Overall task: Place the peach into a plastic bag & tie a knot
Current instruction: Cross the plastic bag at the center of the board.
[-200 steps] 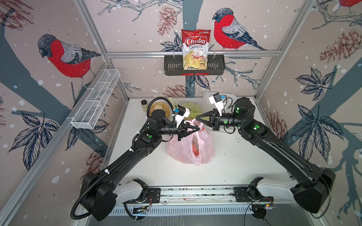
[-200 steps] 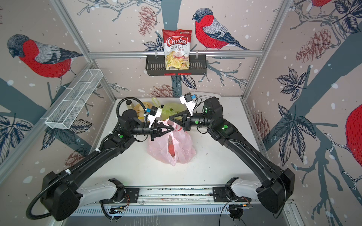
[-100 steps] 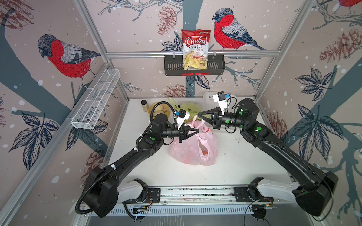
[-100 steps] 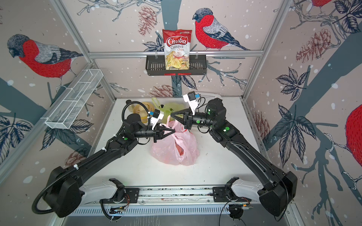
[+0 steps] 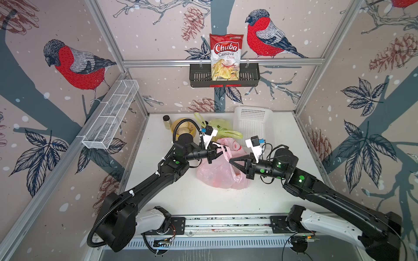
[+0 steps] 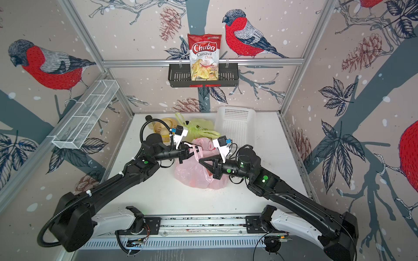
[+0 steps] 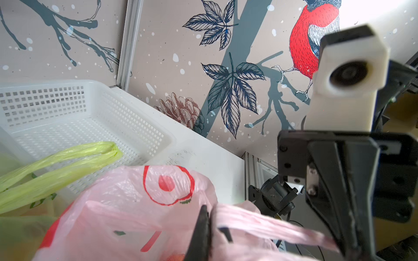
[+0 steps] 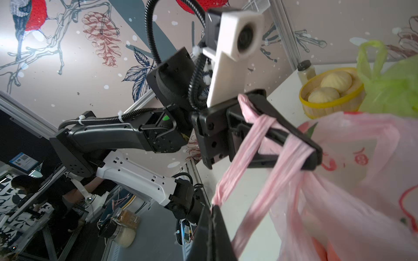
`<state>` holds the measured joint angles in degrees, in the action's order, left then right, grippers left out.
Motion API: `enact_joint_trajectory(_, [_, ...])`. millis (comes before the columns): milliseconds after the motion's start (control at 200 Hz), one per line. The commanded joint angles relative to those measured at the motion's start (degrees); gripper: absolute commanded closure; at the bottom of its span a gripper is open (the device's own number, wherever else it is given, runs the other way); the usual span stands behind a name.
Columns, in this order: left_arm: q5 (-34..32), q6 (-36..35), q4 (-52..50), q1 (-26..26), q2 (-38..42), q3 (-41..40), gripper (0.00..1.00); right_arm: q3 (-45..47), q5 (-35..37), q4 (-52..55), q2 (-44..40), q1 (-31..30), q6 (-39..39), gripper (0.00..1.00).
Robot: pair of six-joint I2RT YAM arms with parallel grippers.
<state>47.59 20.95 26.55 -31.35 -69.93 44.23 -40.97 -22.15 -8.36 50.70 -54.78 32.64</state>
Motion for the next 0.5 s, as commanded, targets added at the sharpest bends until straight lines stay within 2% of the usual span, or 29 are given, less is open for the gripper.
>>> enact_joint_trajectory(0, [-5.44, 2.25, 5.38, 0.2, -0.19, -0.2, 1.0, 2.82, 2.78, -1.79, -0.06, -1.31, 3.3, 1.0])
enact_joint_trajectory(145, [-4.44, 2.51, 5.32, 0.06, -0.49, -0.21, 1.0, 4.12, 6.62, 0.01, 2.17, -0.49, 1.52, 1.0])
enact_joint_trajectory(440, [-5.12, 0.64, 0.3, -0.29, 0.1, 0.1, 1.0, 3.4, 4.4, -2.2, 9.06, 4.58, 0.07, 1.0])
enact_joint_trajectory(496, [-5.58, 0.16, -1.2, -0.37, 0.41, 0.19, 0.96, 3.44, 3.91, -2.85, 9.52, 5.68, 0.01, 1.0])
